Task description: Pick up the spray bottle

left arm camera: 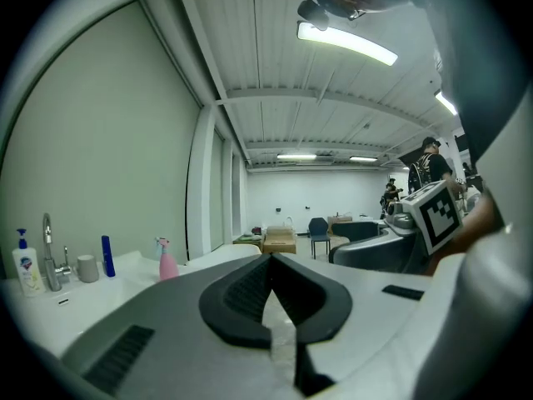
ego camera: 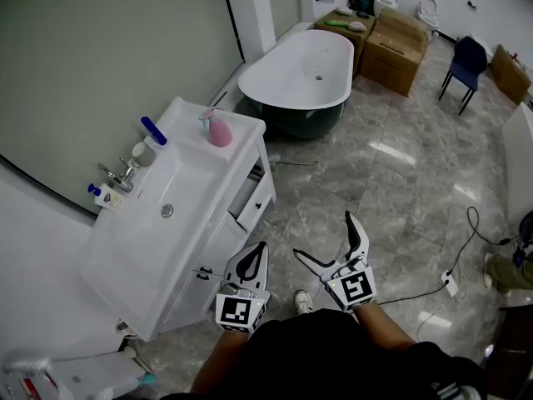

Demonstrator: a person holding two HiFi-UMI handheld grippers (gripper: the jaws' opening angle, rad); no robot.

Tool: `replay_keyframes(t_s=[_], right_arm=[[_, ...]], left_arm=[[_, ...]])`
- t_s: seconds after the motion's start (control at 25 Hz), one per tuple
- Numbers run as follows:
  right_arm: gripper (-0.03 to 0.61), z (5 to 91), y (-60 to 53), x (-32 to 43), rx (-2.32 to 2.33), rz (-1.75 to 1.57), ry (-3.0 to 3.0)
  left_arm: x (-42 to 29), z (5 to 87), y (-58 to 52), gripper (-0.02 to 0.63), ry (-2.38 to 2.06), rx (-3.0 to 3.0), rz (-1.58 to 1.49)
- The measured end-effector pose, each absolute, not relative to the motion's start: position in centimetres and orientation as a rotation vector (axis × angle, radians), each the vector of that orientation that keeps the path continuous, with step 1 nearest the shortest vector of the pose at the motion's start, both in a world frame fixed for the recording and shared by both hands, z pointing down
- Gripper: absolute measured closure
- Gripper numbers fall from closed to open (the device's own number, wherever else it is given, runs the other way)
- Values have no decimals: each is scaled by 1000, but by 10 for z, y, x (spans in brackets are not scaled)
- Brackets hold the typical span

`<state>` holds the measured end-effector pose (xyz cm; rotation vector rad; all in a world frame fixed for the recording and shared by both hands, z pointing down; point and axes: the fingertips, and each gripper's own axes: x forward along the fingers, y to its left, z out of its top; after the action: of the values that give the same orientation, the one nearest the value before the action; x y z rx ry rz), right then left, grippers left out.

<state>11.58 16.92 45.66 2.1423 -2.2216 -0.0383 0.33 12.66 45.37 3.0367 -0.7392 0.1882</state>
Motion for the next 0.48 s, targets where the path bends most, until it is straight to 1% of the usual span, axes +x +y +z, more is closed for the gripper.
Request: replay_keyframes(t_s=[0.16,0.48], right_arm=[[-12,463,150,120,2072,-76,-2249],[-12,477,118,127,2012,-29,-2295]], left_arm=[[13,457,112,618,-782,3035,183],[25,475,89,618,-832,3010,219]])
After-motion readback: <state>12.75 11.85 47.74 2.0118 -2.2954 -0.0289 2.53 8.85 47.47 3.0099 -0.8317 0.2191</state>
